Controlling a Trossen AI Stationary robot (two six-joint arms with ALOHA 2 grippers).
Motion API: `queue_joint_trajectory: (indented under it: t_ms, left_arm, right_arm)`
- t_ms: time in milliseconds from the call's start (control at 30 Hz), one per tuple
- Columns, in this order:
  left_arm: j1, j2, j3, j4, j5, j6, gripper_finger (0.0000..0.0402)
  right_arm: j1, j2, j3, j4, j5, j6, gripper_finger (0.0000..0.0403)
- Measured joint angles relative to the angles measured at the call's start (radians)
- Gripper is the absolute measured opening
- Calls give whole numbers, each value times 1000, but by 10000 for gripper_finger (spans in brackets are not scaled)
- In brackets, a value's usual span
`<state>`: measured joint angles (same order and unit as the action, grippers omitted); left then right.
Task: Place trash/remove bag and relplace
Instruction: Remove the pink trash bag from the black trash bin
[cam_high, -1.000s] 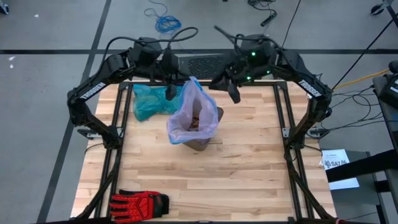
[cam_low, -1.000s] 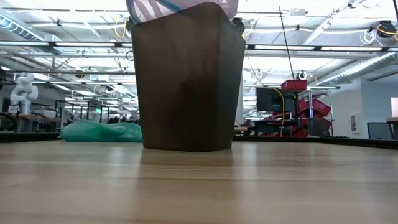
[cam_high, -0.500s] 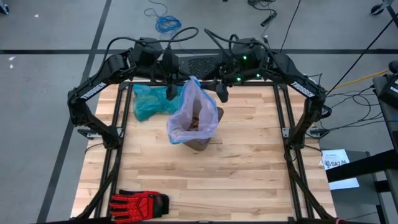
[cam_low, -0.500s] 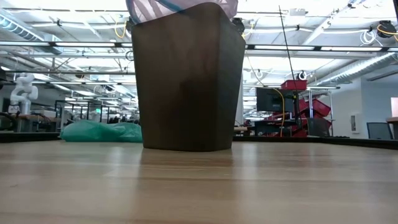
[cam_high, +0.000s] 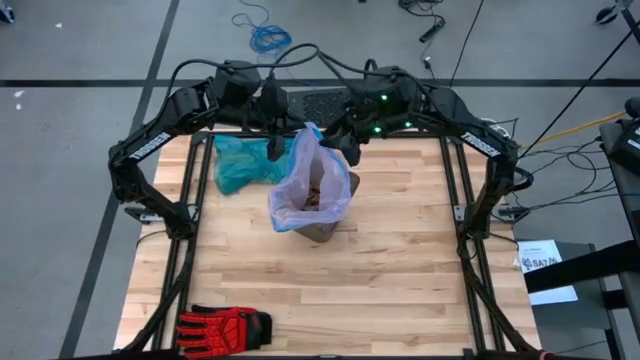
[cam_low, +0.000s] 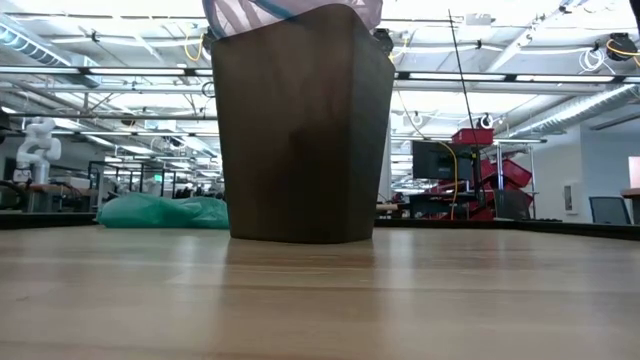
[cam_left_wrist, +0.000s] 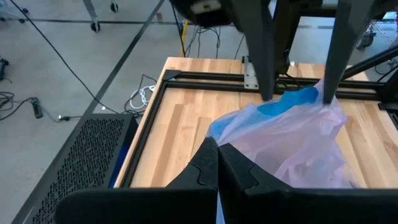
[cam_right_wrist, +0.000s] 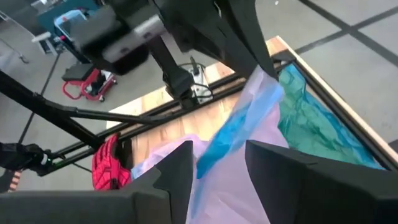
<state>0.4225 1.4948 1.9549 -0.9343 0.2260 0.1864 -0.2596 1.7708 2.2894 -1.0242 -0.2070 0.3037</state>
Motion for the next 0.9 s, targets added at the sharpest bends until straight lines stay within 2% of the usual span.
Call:
queue_joint_trajectory:
  t_ms: [67, 167, 367, 900]
  left_arm:
    - [0, 0, 0, 0, 0, 0, 0]
    - [0, 0, 0, -1, 0, 0, 0]
    - [0, 0, 0, -2, 0, -5, 0]
    - [0, 0, 0, -3, 1, -24, 1]
  right_arm:
    - [0, 9, 0, -1, 7, 12, 137]
    - [0, 11, -2, -7, 73, 20, 116]
    - [0, 9, -1, 7, 86, -17, 12]
    - [-7, -17, 0, 84, 81, -32, 0]
